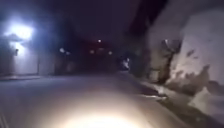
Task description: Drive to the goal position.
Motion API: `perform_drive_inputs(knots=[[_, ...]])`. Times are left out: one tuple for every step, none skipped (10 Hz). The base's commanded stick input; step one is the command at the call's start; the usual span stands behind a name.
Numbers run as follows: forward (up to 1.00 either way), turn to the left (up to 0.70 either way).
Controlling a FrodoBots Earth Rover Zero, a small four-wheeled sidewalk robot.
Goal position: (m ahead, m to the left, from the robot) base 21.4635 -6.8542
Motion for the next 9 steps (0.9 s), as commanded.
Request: perform_drive_inputs(knots=[[0.70, -0.32], [0.70, -0.35], [0.70, -0.35], [0.70, -0.35], [0.70, -0.35], [0.70, -0.19], [0.70, -0.02], [0.70, -0.17], [0.70, -0.35]])
